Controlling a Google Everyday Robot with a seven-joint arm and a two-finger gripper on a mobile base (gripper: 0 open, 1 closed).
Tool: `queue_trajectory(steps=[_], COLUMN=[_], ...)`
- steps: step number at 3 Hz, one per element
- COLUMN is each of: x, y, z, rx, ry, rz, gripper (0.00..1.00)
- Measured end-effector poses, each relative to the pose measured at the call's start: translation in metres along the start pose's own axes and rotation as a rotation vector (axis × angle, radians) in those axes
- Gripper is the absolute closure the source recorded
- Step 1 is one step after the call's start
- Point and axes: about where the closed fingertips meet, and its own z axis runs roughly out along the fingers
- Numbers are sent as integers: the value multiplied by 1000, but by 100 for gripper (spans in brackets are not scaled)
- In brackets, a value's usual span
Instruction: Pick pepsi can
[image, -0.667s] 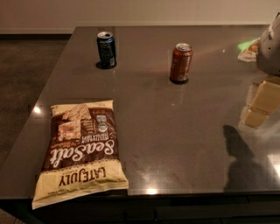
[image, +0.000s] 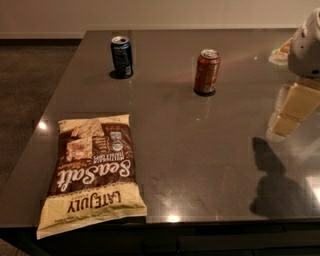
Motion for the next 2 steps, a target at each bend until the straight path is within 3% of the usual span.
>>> queue_trajectory(steps=[2], x=[-26], y=[-72], z=[22], rx=[34], ry=[-101], rz=[106], gripper=[0])
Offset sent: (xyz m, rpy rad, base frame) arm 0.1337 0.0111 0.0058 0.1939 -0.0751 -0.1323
